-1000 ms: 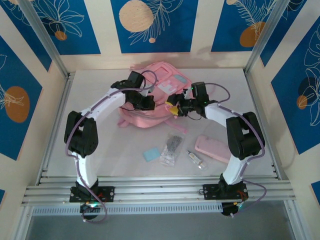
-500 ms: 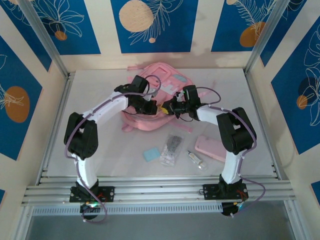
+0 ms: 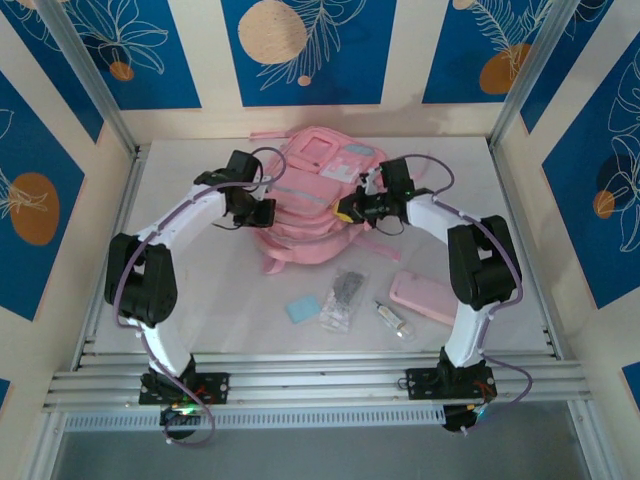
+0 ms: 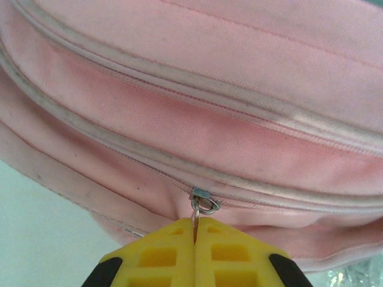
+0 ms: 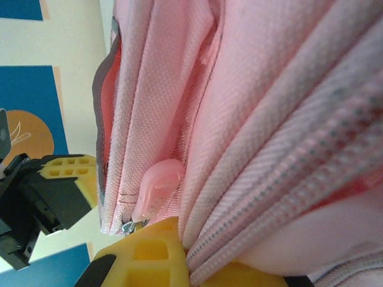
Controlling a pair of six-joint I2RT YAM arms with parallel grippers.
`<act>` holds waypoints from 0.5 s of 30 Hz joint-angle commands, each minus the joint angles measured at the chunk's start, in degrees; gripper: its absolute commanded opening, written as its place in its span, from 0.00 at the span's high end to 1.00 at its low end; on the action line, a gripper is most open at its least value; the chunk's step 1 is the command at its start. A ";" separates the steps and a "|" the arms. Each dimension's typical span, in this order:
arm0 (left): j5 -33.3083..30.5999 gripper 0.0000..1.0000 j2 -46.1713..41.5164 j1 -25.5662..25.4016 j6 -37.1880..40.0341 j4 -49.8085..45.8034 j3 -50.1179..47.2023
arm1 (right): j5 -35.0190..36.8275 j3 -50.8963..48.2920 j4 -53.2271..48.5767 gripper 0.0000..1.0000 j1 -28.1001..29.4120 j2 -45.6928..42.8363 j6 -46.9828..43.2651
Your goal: Pack books, pencil case, and school supplies into a backpack
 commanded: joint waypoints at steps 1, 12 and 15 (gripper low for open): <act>2.08 1.00 0.05 -2.69 2.00 -3.62 1.86 | -1.30 9.98 -9.12 1.00 -5.28 4.23 -15.10; 17.31 1.00 0.19 -16.93 -7.02 6.16 3.17 | 4.33 22.29 -12.43 1.00 -9.56 10.01 -7.79; 11.76 1.00 1.94 -17.00 -3.38 1.42 6.75 | 1.16 21.80 -11.88 1.00 -10.51 9.94 -7.71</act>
